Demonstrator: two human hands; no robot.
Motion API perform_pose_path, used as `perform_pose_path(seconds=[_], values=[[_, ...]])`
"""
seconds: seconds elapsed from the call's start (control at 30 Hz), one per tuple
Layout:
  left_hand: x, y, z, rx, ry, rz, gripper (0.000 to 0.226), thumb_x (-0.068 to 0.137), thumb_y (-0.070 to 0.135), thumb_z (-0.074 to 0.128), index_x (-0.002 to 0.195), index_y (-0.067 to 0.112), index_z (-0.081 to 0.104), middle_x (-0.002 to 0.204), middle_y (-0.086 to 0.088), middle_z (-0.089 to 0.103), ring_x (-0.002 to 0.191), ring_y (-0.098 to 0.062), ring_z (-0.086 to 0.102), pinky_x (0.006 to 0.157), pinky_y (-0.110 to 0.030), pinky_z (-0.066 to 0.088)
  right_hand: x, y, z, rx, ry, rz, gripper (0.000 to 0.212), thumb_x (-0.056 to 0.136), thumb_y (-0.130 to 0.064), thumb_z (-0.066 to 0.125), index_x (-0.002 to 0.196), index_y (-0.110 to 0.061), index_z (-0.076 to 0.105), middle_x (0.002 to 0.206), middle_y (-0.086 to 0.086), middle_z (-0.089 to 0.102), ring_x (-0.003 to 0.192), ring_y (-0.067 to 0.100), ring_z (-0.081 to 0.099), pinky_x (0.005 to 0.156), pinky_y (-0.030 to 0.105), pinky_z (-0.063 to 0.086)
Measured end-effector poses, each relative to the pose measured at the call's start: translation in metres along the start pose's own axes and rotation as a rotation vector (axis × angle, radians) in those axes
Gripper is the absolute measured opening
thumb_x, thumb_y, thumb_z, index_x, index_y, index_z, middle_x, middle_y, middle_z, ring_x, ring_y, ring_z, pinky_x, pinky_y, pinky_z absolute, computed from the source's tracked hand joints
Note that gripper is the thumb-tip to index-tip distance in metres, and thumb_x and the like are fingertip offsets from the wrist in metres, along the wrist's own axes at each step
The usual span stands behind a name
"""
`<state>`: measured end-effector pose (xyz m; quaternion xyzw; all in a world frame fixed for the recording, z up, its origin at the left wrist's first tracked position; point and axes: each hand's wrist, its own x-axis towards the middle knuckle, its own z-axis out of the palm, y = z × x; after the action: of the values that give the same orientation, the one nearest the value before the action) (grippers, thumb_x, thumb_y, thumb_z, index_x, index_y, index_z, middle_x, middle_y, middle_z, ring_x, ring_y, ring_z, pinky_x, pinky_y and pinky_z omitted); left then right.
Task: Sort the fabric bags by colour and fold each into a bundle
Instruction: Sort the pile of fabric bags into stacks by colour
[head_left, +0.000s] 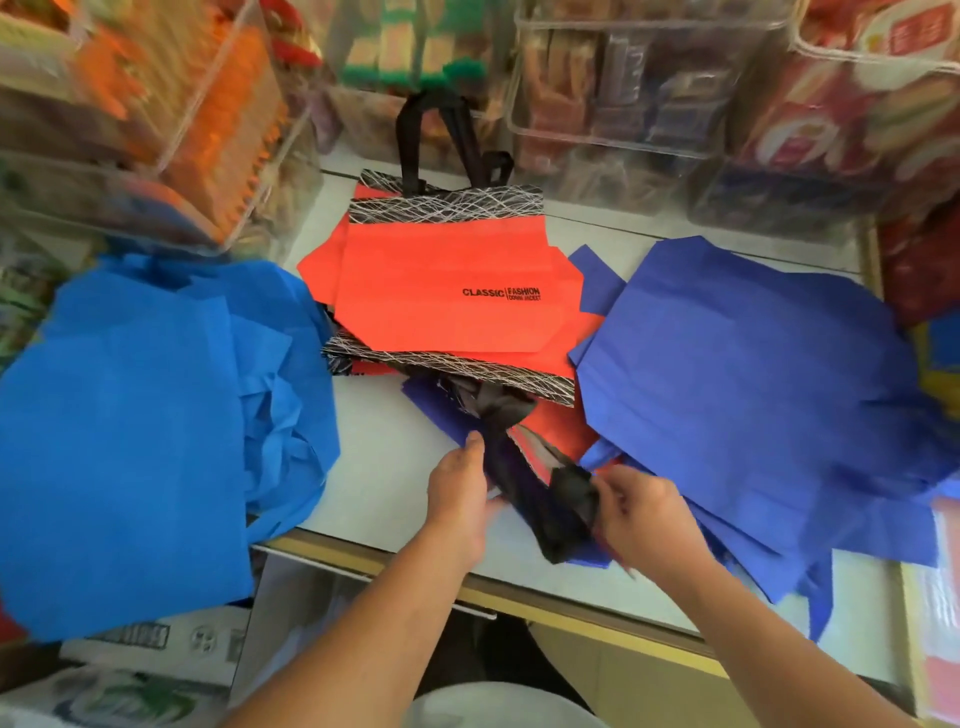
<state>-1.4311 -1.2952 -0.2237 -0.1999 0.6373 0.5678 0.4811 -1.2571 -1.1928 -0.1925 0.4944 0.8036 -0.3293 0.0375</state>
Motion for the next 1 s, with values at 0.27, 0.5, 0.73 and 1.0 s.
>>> perform_pose_path(seconds=[0.27, 0.5, 0.73, 1.0], values=[[-0.007, 0.004, -0.001, 0.303, 0.105, 0.178, 0.020, 0.100, 0.013, 0.062, 0.093, -0.006, 0.058, 0.085, -0.024, 0.062, 0.072, -0.031, 0.067, 0.059, -0.035, 0.063, 0.004, 0.001, -0.016, -0.096, 0.108, 0.094, 0.026, 0.107, -0.034, 0.041, 0.090, -0.016, 0.048, 0.067, 0.005, 0.059, 0.065, 0.036, 0.055, 0.052, 0.036, 0.037], [-0.111, 0.051, -0.050, 0.388, 0.293, 0.749, 0.020, 0.096, 0.008, 0.058, 0.078, 0.009, 0.048, 0.066, -0.003, 0.051, 0.057, -0.016, 0.046, 0.055, -0.025, 0.043, -0.012, -0.026, -0.006, -0.249, 0.015, 0.093, 0.014, 0.106, -0.030, 0.033, 0.104, -0.021, 0.044, 0.086, 0.001, 0.059, 0.074, 0.028, 0.055, 0.064, 0.034, 0.044], [-0.180, 0.132, -0.039, 0.556, 0.234, 1.192, 0.029, 0.095, 0.008, 0.061, 0.073, 0.011, 0.042, 0.067, 0.010, 0.042, 0.062, -0.008, 0.040, 0.060, -0.020, 0.032, -0.047, -0.126, -0.060, 0.573, -0.088, -0.260, 0.023, 0.104, -0.015, 0.055, 0.112, -0.031, 0.069, 0.104, -0.006, 0.075, 0.095, 0.013, 0.068, 0.087, 0.032, 0.053], [-0.214, 0.171, 0.054, 0.426, -0.044, 1.198, 0.035, 0.099, 0.013, 0.055, 0.073, 0.019, 0.032, 0.066, 0.011, 0.036, 0.058, -0.010, 0.031, 0.056, -0.024, 0.029, -0.073, -0.150, -0.145, 0.521, -0.031, -0.465, 0.024, 0.090, -0.013, 0.070, 0.097, -0.034, 0.059, 0.076, -0.012, 0.065, 0.067, 0.009, 0.057, 0.062, 0.023, 0.047]])
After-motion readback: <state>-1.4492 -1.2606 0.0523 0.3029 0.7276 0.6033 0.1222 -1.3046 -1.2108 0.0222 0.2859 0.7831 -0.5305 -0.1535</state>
